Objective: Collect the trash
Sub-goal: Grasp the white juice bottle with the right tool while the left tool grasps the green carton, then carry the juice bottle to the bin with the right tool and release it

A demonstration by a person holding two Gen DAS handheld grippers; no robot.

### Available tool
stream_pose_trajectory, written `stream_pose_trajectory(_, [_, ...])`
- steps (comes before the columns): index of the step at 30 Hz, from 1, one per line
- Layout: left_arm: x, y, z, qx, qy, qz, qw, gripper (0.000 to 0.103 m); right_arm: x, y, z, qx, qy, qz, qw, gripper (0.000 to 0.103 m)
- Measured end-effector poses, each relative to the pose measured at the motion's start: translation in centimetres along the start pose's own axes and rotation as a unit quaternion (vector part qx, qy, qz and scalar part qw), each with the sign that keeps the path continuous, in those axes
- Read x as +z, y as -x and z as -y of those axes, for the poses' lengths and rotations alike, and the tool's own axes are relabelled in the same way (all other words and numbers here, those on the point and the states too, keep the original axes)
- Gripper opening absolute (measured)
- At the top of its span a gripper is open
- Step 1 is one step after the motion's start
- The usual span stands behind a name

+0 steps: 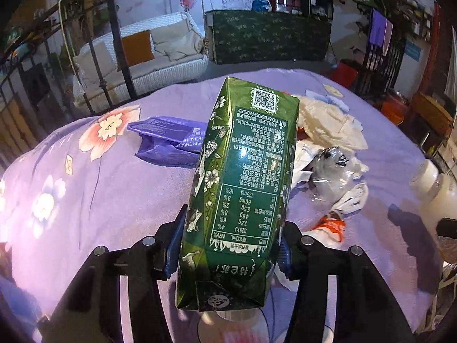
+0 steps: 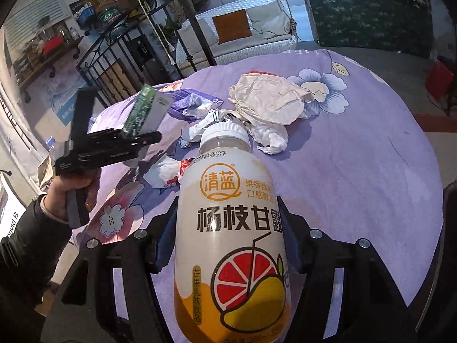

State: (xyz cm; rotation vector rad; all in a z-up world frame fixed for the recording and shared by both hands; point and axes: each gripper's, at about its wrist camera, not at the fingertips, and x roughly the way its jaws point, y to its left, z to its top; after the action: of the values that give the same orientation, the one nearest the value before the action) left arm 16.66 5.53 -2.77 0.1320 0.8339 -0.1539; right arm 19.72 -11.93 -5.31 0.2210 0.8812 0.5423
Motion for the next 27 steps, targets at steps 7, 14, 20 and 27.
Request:
stream_pose_trajectory(7, [-0.7,3.8,3.4,-0.042,0.022,0.055,0.9974,0.052,-2.2,2.6,2.3,-0.028,-0.036,0.028,0.999,0.062])
stream_pose_trajectory(14, [-1.6,4.0,9.2,-0.119,0.01,0.058,0.9912,0.052,-4.0,6.3,5.4,-0.059,-0.076,0.058,0.994,0.062])
stream_pose_trajectory(20, [-0.6,2.9,15.6,-0.189,-0.034,0.051,0.9801,0.052,-5.2,11.0,9.6,-0.113,-0.108,0.087,0.984,0.062])
stream_pose_trajectory(27, [0.2,2.2,22.9,-0.271,-0.078,0.041,0.9585,0.052,-6.0,14.9,18.3,-0.22,-0.2,0.055,0.953,0.063])
